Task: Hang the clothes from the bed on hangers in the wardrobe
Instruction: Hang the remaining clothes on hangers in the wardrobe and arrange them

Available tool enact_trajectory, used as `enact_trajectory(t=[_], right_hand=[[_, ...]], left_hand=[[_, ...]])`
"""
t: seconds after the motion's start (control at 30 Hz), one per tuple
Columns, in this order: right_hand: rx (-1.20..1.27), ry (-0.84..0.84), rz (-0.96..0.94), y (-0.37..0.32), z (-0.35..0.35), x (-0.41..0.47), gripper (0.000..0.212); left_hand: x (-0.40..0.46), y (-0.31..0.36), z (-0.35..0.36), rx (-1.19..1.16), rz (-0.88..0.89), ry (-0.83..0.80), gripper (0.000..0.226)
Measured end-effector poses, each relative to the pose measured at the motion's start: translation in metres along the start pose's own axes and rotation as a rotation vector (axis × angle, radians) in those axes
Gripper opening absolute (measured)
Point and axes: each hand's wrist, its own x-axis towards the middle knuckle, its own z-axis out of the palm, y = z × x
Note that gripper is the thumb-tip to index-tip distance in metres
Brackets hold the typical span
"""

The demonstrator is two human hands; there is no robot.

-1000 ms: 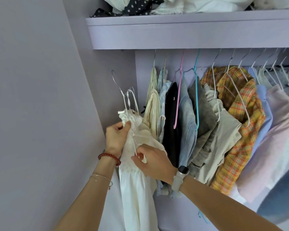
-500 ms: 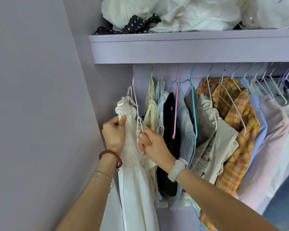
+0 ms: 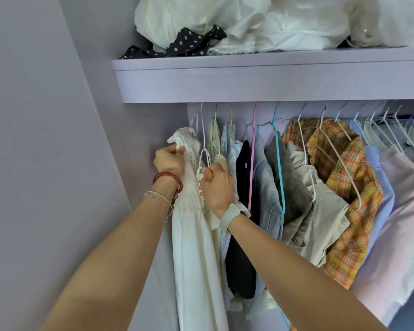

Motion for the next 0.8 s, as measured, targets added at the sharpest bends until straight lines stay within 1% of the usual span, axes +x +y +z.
enact_trajectory(t=[0.03,0.1,0.17,0.2,0.33,0.43,0.53,0.6,0.67,0.7,0.8], right_hand=[[-0.013,0.002,0.02,0.003,0.001,0.0,0.04],[-0.045,0.001,0.073,0.015,0.005,-0.004,0.031],[-0.077,0.015,0.113,0.027,0.006,-0.008,0.017],[-0.069,0.03,0.135,0.035,0.007,-0.008,0.014],[-0.07,0.057,0.237,0.057,0.004,0.002,0.02],[-0.07,0.02,0.23,0.068,0.002,0.007,0.021],[-0.104,-0.004,0.192,0.073,0.002,0.013,0.027],[-0.123,-0.007,0.159,0.075,0.005,0.015,0.029],[-0.189,-0.044,0.131,0.077,0.01,0.013,0.028],[-0.209,-0.059,0.127,0.078,0.013,0.011,0.028],[-0.178,-0.005,0.162,0.079,0.013,0.009,0.031]], left_hand=[[0.003,-0.003,0.003,0.006,-0.008,-0.005,0.013],[0.011,-0.015,0.008,0.024,-0.046,-0.01,0.023],[0.017,-0.028,0.012,0.027,-0.1,-0.012,0.025],[0.02,-0.034,0.014,0.019,-0.13,-0.013,0.025],[0.029,-0.039,0.027,-0.007,-0.216,-0.054,0.023],[0.039,-0.025,0.041,-0.108,-0.218,-0.049,0.02],[0.057,-0.009,0.054,-0.199,-0.171,-0.03,0.016],[0.065,-0.008,0.059,-0.186,-0.15,-0.044,0.016],[0.068,-0.021,0.061,-0.109,-0.158,-0.074,0.018],[0.066,-0.031,0.061,-0.087,-0.19,-0.092,0.019],[0.051,-0.056,0.059,-0.1,-0.309,-0.22,0.027]])
